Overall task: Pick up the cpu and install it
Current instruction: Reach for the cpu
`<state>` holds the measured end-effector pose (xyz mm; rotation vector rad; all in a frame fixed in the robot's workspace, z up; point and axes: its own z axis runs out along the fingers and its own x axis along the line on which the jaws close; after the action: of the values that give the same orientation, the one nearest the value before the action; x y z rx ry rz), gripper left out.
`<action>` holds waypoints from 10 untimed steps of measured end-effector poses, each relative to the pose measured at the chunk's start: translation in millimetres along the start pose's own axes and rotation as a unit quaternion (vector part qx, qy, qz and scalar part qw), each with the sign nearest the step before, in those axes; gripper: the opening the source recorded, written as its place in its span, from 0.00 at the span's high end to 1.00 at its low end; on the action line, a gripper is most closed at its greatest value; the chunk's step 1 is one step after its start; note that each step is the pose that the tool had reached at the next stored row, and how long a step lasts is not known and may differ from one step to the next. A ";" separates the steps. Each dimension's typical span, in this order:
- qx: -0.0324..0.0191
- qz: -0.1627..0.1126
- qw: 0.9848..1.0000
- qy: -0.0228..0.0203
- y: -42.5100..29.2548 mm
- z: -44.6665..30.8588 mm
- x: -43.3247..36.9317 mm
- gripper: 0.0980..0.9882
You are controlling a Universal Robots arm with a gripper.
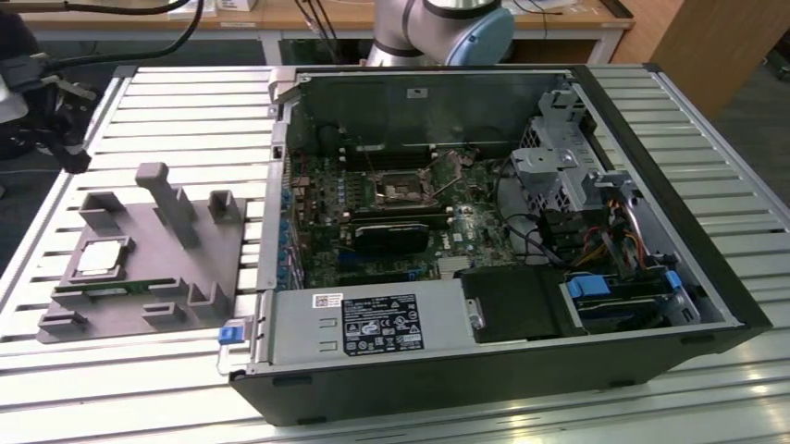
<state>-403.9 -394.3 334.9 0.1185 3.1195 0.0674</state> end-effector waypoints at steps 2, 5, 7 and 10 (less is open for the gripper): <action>0.000 0.000 1.000 0.000 -0.7 0.4 9.0 0.98; 0.000 0.000 1.000 0.000 -1.6 1.1 22.9 0.98; 0.000 0.000 1.000 0.000 -2.1 1.5 31.9 0.98; 0.000 0.000 1.000 0.000 -2.7 1.9 43.3 0.98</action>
<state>-447.2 -393.6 332.1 0.1186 3.1197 0.0674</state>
